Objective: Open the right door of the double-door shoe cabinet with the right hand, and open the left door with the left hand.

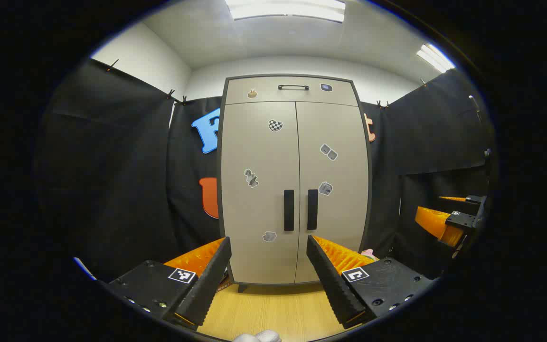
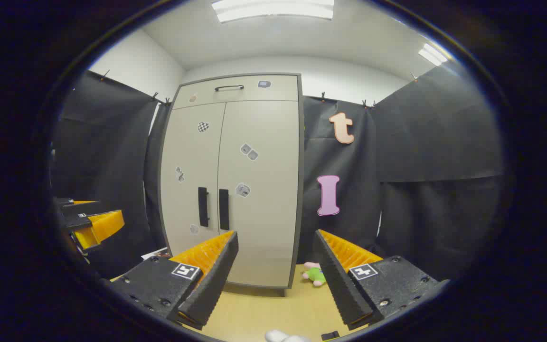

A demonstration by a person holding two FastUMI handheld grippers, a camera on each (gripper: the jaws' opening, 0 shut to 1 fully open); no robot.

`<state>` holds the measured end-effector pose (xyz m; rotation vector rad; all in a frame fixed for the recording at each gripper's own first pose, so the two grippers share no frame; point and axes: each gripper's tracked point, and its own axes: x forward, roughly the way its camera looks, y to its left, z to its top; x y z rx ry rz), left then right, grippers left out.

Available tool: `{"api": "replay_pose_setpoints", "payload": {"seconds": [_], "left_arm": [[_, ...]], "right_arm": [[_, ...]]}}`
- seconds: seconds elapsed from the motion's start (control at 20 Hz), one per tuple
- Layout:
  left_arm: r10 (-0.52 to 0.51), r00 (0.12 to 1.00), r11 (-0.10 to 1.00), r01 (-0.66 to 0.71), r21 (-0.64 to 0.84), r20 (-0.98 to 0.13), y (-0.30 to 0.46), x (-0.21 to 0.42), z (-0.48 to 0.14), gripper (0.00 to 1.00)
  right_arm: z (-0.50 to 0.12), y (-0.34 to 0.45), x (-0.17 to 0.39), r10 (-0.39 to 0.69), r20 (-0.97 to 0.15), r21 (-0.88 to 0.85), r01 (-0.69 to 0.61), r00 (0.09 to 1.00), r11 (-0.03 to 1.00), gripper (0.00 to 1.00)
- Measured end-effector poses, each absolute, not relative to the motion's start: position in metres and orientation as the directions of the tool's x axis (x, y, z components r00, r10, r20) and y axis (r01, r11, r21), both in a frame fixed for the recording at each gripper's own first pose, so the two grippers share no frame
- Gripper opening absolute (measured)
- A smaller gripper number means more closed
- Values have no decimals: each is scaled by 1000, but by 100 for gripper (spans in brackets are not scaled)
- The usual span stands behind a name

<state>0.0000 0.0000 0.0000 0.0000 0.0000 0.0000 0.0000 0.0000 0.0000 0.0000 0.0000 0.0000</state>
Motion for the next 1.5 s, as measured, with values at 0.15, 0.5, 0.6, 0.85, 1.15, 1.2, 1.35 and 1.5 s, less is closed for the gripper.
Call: {"api": "replay_pose_setpoints", "payload": {"seconds": [0.15, 0.5, 0.6, 0.85, 1.15, 1.2, 1.35, 1.5], "left_arm": [[6, 1000, 1000, -6, 1, 0, 3, 1, -1, 96], [16, 1000, 1000, -16, 5, -5, 7, 0, -4, 96], [18, 1000, 1000, -18, 3, -5, 9, -1, -4, 96], [20, 1000, 1000, -20, 1, -2, 17, -10, -6, 96], [42, 999, 999, -42, 3, -29, 40, -36, -20, 96], [47, 998, 999, -47, 4, -33, 44, -41, -21, 96], [67, 997, 997, -66, 25, -41, 55, -54, -27, 96], [80, 995, 996, -78, 39, -60, 58, -62, -35, 96]], "right_arm": [[-2, -2, -1, -7, -1, -1, 7, 1000, 1000, 99], [0, 2, 0, -4, -2, -2, 4, 1000, 1000, 99], [0, 4, 0, -5, -2, -8, 5, 1000, 1000, 99], [-4, 16, 8, 0, -12, -17, 0, 1000, 1000, 99], [-5, 47, 37, 10, -5, -13, -10, 1000, 1000, 99], [-3, 53, 46, 9, -2, -3, -9, 1000, 1000, 99], [-1, 71, 78, 14, -8, 12, -14, 1000, 1000, 99], [4, 94, 117, 26, -6, 31, -26, 1000, 999, 99]]}}
